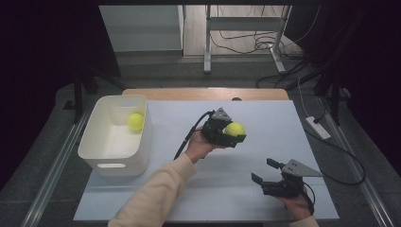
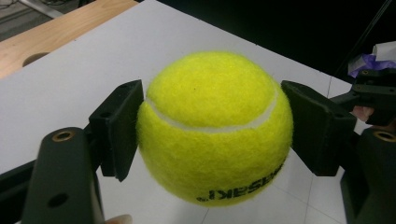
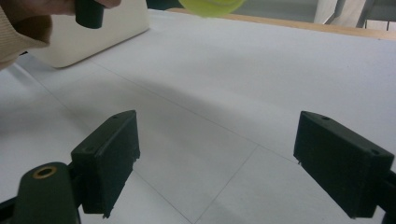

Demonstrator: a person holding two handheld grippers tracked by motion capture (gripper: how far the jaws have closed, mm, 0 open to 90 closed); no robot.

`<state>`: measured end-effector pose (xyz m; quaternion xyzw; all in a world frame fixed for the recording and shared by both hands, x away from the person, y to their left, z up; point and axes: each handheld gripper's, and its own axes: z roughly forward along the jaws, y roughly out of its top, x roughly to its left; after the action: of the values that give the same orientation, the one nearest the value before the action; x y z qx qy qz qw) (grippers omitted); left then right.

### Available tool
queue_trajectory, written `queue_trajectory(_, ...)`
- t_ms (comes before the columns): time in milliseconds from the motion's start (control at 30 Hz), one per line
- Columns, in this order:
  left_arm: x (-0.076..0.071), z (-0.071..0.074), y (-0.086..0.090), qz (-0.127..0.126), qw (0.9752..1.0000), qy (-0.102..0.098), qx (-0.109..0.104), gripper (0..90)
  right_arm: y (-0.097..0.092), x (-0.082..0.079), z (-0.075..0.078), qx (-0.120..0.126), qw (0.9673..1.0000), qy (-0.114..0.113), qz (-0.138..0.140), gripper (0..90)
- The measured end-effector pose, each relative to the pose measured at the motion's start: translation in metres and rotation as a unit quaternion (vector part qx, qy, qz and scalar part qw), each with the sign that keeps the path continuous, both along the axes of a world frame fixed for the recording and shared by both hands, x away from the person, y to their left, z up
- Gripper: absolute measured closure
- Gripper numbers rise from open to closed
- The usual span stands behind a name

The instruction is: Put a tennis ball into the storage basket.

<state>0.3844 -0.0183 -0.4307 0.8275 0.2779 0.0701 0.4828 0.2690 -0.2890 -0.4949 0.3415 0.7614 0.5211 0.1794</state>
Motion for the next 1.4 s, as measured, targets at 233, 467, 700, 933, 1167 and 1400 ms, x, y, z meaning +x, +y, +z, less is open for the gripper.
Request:
queue_trajectory(233, -0.001, 0.003, 0.011, 0.011, 0.9999, -0.001, -0.005, 26.3, -0.001, 0.0, 0.0, -0.001, 1.0, -0.001, -0.003, 14.2)
queue_trajectory(467, -0.002, 0.007, 0.021, 0.02, 0.9997, -0.004, -0.013, 26.3, 0.0, 0.0, -0.001, -0.003, 1.0, 0.0, -0.003, 14.2)
queue_trajectory(700, -0.003, 0.012, 0.029, 0.027, 0.9994, -0.009, -0.021, 26.3, 0.001, 0.0, -0.001, -0.005, 1.0, 0.001, -0.001, 14.2)
queue_trajectory(933, -0.005, 0.017, 0.035, 0.034, 0.999, -0.015, -0.024, 26.3, 0.001, 0.0, -0.002, -0.007, 1.0, 0.001, 0.0, 14.3)
queue_trajectory(1167, -0.008, 0.023, 0.043, 0.038, 0.9986, -0.022, -0.029, 26.3, 0.001, 0.0, -0.001, -0.006, 1.0, 0.001, -0.002, 14.3)
queue_trajectory(1400, -0.008, 0.03, 0.051, 0.044, 0.9982, -0.026, -0.032, 26.3, 0.002, 0.0, -0.002, -0.008, 1.0, 0.002, -0.002, 14.4)
